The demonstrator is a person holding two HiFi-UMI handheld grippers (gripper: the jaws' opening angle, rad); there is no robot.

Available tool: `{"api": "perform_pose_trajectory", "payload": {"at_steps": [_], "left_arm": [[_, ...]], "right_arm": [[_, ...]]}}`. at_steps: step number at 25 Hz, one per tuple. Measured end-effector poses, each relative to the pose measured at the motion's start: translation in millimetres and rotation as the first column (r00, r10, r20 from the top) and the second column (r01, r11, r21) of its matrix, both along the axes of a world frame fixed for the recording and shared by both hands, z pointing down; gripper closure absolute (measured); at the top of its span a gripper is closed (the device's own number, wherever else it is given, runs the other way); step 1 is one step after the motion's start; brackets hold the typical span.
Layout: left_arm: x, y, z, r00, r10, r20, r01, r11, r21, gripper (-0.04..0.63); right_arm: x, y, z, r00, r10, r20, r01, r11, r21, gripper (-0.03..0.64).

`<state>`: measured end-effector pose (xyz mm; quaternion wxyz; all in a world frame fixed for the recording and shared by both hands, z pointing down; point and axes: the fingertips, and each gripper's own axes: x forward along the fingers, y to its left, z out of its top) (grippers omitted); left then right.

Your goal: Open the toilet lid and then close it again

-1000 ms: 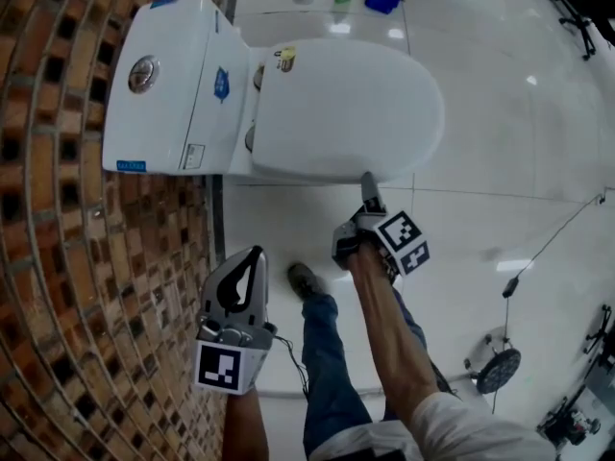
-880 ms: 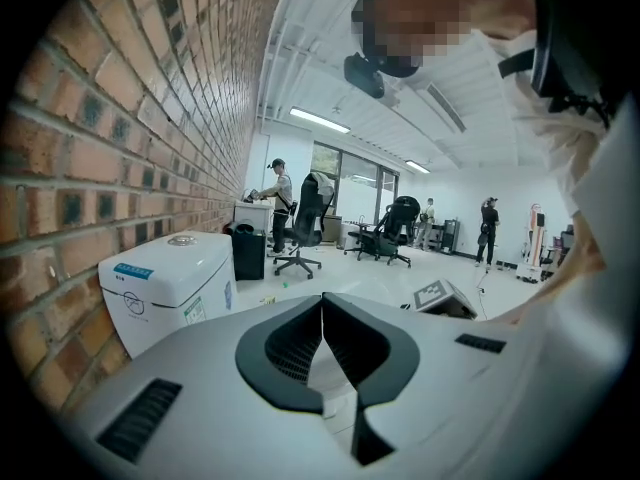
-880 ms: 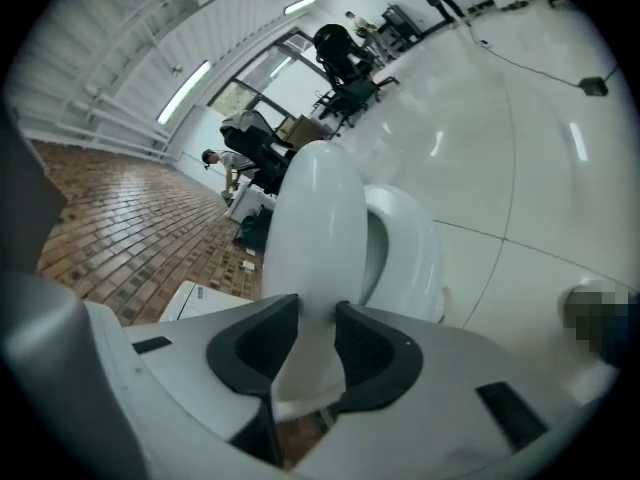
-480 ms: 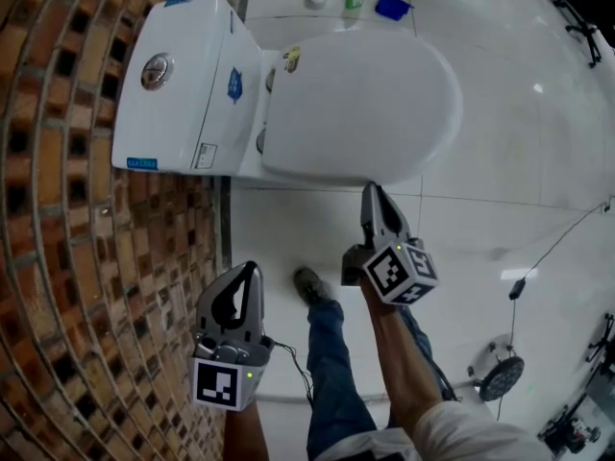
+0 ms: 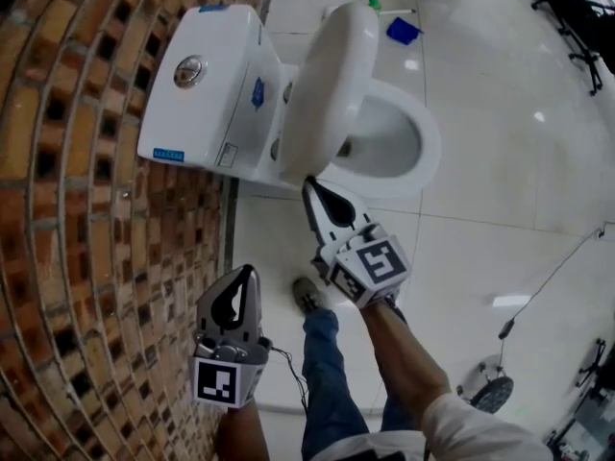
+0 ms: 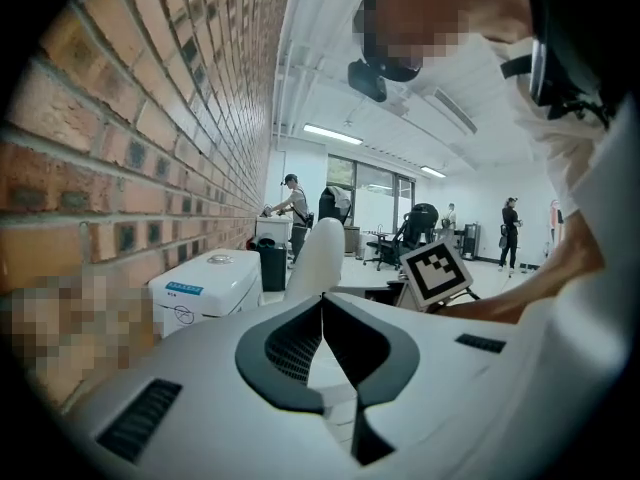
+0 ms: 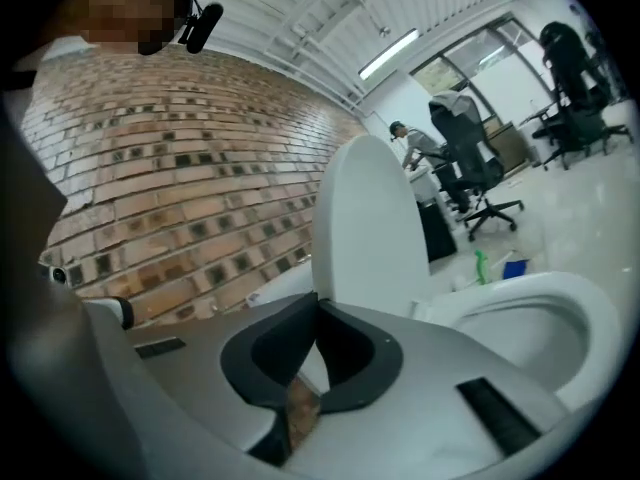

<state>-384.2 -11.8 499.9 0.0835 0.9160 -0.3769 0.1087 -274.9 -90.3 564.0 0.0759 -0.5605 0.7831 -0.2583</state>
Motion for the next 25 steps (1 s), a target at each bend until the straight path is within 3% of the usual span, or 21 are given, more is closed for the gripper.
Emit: {"api": "perform_pose_trajectory", "payload": {"at_steps": [4,9,20,23,25], "left_arm": [[-16,9,-10,0.999,-0.043,-0.011,0.043,0.999,0.014,0.600],[-39,20,-14,0.996,-0.087,-0.010,0.087,0.996,0.008,0.600],[-77,28,-34,0.986,-0.165,-0.012,0.165,0.986,0.008,0.600],[-74,31,-51,0.987,-0.157,-0.018,0.157,0.988,0.003,0.600],[-69,32,-68,0.989,-0.145,-0.024,0.145,0.989,-0.003,0.600]], "right_arm": [[-42,-24,-5,0.987,-0.162,0.003,0.162,0.987,-0.001,0.630],[-84,-48,-2,0.958,-0.282,-0.043,0.281,0.959,-0.035,0.630],[-112,-60,0,0.918,-0.379,-0.120,0.367,0.924,-0.107,0.629],[-110,-41,-41,0.876,-0.451,-0.171,0.448,0.892,-0.056,0.627],[-106,-20,-82,0.831,-0.509,-0.225,0.521,0.853,-0.006,0.627]]}}
